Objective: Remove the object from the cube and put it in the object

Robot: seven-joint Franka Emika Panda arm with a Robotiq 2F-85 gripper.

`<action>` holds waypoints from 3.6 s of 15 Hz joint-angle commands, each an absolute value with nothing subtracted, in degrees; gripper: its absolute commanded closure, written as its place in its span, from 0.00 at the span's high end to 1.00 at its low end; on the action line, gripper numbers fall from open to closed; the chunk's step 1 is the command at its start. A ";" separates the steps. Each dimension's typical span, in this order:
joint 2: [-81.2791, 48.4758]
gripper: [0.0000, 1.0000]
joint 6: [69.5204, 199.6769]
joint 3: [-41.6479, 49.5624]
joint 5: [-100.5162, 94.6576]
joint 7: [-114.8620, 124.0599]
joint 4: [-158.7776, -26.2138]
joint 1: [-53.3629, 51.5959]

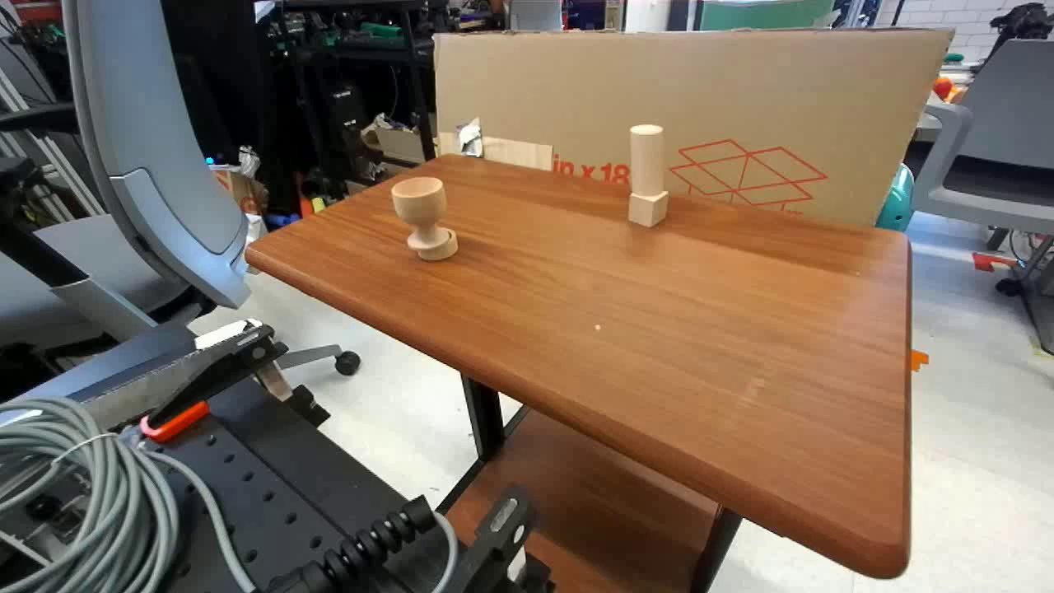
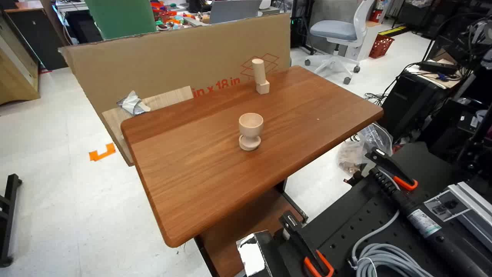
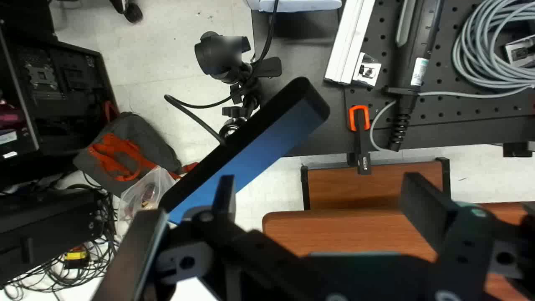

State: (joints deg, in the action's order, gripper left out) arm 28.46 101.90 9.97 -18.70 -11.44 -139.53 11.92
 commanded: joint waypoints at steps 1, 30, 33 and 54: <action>28.50 1.00 101.76 10.53 -18.92 -11.20 -139.41 11.25; -7.32 1.00 117.53 -5.07 -11.93 0.57 -126.21 -4.36; -7.92 1.00 121.87 -4.58 -10.75 -0.78 -125.33 -3.68; -42.06 1.00 106.43 2.13 -4.41 9.59 -73.70 -1.47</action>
